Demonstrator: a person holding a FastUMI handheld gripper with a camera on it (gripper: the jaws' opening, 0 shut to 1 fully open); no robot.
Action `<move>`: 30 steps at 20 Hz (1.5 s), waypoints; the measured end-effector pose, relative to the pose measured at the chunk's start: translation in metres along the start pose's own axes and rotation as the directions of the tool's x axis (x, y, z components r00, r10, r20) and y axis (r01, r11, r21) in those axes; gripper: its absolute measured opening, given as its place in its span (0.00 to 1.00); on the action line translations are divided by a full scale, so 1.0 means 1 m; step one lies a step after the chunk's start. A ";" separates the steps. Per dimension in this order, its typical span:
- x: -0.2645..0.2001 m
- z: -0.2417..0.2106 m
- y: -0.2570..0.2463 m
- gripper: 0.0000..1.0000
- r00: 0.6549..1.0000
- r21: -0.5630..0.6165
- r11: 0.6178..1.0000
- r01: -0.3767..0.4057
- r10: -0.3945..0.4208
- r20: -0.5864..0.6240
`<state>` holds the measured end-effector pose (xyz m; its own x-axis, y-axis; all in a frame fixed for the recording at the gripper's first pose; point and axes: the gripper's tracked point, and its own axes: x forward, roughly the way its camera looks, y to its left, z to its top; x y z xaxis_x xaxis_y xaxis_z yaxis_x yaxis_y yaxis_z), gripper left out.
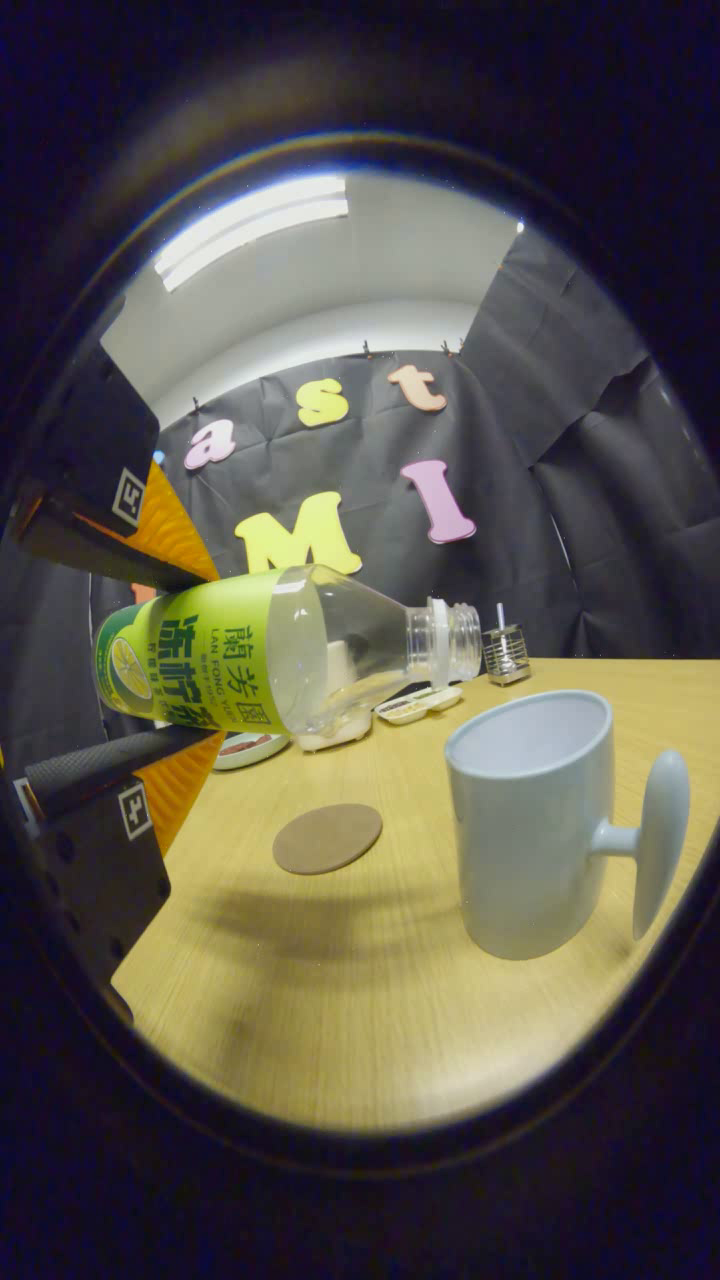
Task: Take the bottle from table, then pour the juice into the cup, finally place the bottle on the coaster
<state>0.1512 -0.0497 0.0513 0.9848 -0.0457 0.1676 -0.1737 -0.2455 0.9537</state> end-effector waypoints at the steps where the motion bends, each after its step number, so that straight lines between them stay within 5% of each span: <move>1: -0.001 0.001 0.001 0.77 1.000 0.007 1.000 -0.004 0.004 0.001; 30: -0.003 0.002 0.035 0.77 0.995 0.267 0.958 -0.100 0.090 0.049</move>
<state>0.1419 -0.0601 0.0840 0.9638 -0.1151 0.2404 -0.2656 -0.4894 0.8306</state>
